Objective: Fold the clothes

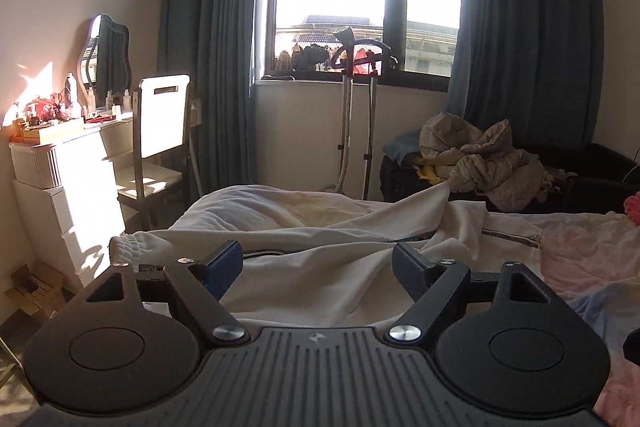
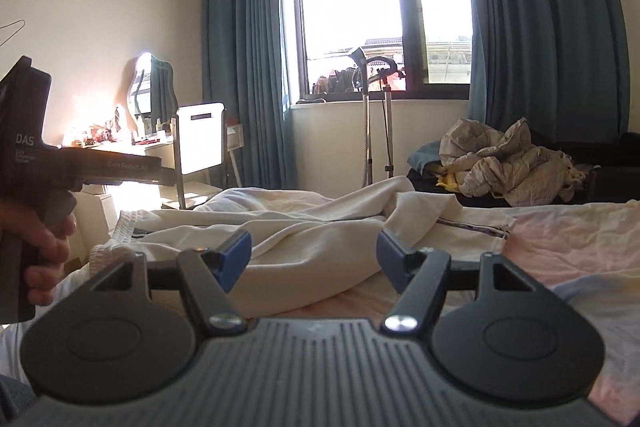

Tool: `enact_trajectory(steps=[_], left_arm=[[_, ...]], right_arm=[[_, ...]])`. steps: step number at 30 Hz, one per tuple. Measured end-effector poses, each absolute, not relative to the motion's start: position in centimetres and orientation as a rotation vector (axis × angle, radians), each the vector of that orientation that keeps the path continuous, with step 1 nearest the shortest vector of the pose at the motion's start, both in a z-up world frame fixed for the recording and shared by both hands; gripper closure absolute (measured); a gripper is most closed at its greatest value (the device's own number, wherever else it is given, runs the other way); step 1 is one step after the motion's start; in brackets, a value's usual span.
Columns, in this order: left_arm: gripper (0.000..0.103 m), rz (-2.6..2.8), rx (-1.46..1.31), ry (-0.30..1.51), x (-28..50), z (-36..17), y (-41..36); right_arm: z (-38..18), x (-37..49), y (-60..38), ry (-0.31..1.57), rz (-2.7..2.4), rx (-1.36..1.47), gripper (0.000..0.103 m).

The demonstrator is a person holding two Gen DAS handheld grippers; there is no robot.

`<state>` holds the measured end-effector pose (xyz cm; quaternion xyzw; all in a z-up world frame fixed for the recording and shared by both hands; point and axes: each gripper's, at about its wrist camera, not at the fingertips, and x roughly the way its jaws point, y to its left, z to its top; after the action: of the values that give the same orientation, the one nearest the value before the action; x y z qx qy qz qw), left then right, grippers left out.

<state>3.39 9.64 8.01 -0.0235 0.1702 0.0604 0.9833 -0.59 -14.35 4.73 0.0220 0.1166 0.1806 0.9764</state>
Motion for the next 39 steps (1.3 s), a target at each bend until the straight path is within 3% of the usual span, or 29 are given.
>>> enact_trajectory(steps=[10,16,39], left_arm=[[0.019,-0.080,-0.006,0.256,3.6,0.4,0.4],[0.019,-0.077,-0.015,0.346,5.2,-3.7,0.3],[0.019,-0.056,0.025,0.359,4.8,-3.9,0.0]], right_arm=[[0.8,3.3,-22.4,0.230,0.181,0.096,0.033],[-0.5,5.0,-24.2,0.271,0.153,0.158,0.033],[-0.7,2.3,-23.5,0.296,0.103,0.180,0.030]])
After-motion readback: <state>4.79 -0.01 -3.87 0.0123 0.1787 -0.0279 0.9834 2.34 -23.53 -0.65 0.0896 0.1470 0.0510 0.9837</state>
